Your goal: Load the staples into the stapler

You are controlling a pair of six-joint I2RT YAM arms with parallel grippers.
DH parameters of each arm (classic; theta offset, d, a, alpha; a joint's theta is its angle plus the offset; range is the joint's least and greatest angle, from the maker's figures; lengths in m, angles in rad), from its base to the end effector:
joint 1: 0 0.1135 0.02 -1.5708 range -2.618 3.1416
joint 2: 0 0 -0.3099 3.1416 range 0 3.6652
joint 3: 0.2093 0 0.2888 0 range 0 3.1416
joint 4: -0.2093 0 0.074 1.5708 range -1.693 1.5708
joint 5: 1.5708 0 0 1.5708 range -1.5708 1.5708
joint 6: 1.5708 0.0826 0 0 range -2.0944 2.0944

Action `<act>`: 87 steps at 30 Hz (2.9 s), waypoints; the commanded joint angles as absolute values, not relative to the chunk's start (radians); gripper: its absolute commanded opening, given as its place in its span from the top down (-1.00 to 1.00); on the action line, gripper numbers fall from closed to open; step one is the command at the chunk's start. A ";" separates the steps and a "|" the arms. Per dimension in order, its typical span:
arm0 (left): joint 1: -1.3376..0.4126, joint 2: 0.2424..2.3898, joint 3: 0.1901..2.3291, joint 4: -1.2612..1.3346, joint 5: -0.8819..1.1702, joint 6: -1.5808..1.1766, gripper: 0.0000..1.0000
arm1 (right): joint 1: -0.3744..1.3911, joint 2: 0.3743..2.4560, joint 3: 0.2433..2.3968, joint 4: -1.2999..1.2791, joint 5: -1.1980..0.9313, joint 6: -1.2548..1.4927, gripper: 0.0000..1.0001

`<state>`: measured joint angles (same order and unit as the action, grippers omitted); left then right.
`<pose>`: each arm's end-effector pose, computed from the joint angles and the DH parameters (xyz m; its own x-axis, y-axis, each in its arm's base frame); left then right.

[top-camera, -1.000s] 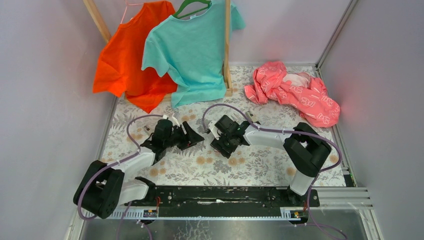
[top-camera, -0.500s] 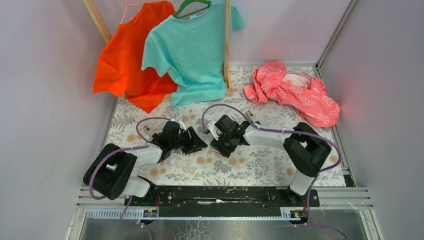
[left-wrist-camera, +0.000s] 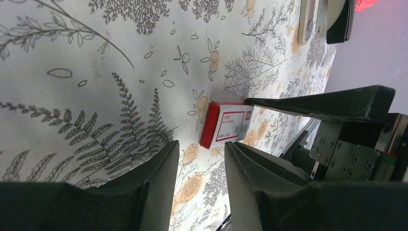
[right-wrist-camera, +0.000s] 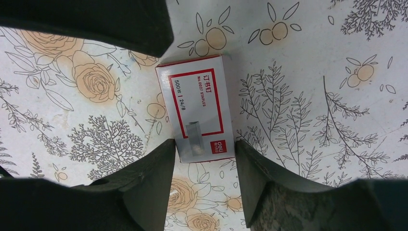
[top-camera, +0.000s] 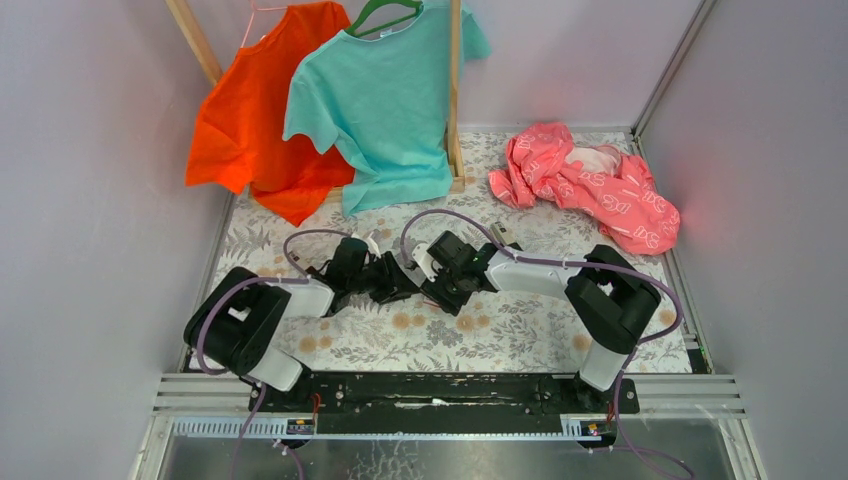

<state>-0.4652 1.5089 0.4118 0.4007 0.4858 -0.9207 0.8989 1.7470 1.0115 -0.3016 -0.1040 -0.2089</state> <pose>0.2472 -0.1672 0.1045 -0.9176 -0.3270 -0.2259 -0.0225 0.6102 -0.7920 0.2445 0.3211 0.1391 -0.3560 -0.7790 -0.5162 -0.9048 0.4255 -0.0181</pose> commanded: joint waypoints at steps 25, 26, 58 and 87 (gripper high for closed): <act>-0.488 1.684 0.499 0.499 0.592 -0.855 0.31 | 0.930 1.816 1.010 -0.301 -0.135 -0.259 -0.04; -0.488 1.683 0.499 0.497 0.593 -0.852 0.31 | 0.931 1.816 1.009 -0.301 -0.134 -0.258 -0.03; -0.458 1.704 0.476 0.566 0.662 -0.897 0.59 | 0.951 1.846 1.022 -0.304 -0.110 -0.269 -0.03; -0.379 1.773 0.419 0.712 0.798 -0.971 0.36 | 0.985 1.866 1.029 -0.243 -0.135 -0.315 -0.07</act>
<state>-0.3862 1.7439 0.4347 0.6395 0.7570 -0.9558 0.9581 1.8000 1.0573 -0.2398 -0.1223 -0.2855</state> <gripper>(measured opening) 0.317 0.535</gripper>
